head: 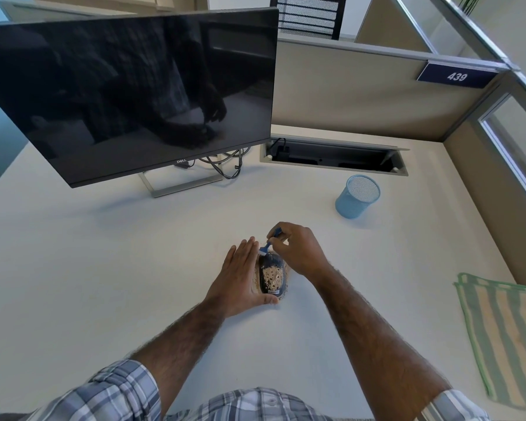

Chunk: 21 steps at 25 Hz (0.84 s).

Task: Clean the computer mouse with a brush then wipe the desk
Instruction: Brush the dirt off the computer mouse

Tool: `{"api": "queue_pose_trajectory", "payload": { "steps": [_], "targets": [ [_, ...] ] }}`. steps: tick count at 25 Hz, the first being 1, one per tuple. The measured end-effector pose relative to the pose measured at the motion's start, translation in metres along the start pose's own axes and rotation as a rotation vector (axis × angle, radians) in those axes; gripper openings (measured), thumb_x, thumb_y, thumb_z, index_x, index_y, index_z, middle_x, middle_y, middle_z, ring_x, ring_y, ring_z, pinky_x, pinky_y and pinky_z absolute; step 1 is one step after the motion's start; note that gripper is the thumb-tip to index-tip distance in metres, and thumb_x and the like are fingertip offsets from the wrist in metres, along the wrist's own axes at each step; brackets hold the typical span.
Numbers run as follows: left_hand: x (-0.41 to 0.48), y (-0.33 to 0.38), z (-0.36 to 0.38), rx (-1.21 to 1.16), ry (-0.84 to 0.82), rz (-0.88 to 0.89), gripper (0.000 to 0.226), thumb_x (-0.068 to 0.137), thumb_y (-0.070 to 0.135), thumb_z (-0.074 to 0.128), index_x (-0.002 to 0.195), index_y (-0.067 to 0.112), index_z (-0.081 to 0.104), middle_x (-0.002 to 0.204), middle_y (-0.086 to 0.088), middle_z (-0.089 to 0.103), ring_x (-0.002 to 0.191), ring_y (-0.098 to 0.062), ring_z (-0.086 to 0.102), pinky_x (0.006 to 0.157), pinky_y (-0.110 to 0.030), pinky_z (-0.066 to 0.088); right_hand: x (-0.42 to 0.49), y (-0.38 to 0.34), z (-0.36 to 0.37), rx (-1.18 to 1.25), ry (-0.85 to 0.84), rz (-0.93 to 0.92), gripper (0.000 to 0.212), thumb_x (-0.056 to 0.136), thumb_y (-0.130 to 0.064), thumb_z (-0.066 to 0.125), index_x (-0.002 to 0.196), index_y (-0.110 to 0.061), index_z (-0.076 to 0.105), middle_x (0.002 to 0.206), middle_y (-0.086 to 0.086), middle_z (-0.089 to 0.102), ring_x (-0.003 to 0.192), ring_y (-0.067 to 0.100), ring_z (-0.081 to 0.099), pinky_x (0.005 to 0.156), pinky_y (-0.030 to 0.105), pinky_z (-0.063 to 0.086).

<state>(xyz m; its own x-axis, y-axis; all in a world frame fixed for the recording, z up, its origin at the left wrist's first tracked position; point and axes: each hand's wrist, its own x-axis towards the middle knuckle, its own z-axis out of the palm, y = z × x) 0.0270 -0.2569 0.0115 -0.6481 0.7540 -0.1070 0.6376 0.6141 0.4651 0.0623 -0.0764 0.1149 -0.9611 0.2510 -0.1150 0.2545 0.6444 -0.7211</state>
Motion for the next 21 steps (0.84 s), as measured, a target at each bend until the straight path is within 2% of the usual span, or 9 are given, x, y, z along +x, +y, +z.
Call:
{"api": "queue_pose_trajectory", "payload": {
  "steps": [7, 11, 15, 18, 21],
  "targets": [
    [-0.0003, -0.0009, 0.0, 0.015, -0.004, -0.001, 0.141, 0.066, 0.099, 0.046, 0.163, 0.011, -0.007, 0.171, -0.002, -0.017, 0.155, -0.013, -0.021, 0.127, -0.036, -0.012, 0.0036, 0.0081, -0.0027, -0.08, 0.024, 0.021, 0.015, 0.096, -0.017, 0.059, 0.1, -0.023, 0.071, 0.095, -0.006, 0.074, 0.087, 0.011, 0.067, 0.076, 0.031, 0.055],
    [0.0, -0.0011, -0.0001, 0.014, -0.007, 0.0, 0.141, 0.066, 0.1, 0.045, 0.163, 0.013, -0.008, 0.171, -0.001, -0.018, 0.155, -0.012, -0.022, 0.127, -0.037, -0.012, 0.0065, 0.0095, -0.0039, -0.111, -0.08, 0.0, 0.013, 0.095, -0.018, 0.059, 0.097, -0.023, 0.071, 0.092, -0.007, 0.073, 0.086, 0.01, 0.066, 0.075, 0.033, 0.056],
    [-0.0004, 0.0, -0.0008, 0.01, -0.009, -0.003, 0.141, 0.066, 0.099, 0.046, 0.163, 0.011, -0.008, 0.171, -0.001, -0.018, 0.155, -0.012, -0.022, 0.127, -0.038, -0.01, 0.0087, 0.0099, -0.0024, -0.15, -0.05, -0.019, 0.016, 0.098, -0.02, 0.057, 0.104, -0.021, 0.072, 0.097, -0.003, 0.074, 0.088, 0.014, 0.066, 0.077, 0.034, 0.055],
    [-0.0006, 0.0001, -0.0015, 0.005, -0.014, -0.001, 0.141, 0.067, 0.099, 0.046, 0.162, 0.01, -0.009, 0.17, -0.001, -0.019, 0.155, -0.012, -0.022, 0.128, -0.039, -0.009, 0.0072, 0.0078, -0.0019, -0.12, -0.11, -0.061, 0.014, 0.094, -0.019, 0.059, 0.099, -0.023, 0.072, 0.091, -0.008, 0.072, 0.084, 0.011, 0.066, 0.075, 0.035, 0.056],
    [-0.0006, 0.0009, -0.0027, 0.005, -0.015, -0.001, 0.141, 0.067, 0.098, 0.046, 0.163, 0.009, -0.008, 0.171, -0.002, -0.018, 0.155, -0.013, -0.022, 0.127, -0.039, -0.01, 0.0089, 0.0078, -0.0008, -0.165, -0.126, -0.041, 0.018, 0.096, -0.019, 0.056, 0.103, -0.023, 0.072, 0.096, -0.006, 0.074, 0.087, 0.012, 0.066, 0.076, 0.035, 0.057]
  ]
}}
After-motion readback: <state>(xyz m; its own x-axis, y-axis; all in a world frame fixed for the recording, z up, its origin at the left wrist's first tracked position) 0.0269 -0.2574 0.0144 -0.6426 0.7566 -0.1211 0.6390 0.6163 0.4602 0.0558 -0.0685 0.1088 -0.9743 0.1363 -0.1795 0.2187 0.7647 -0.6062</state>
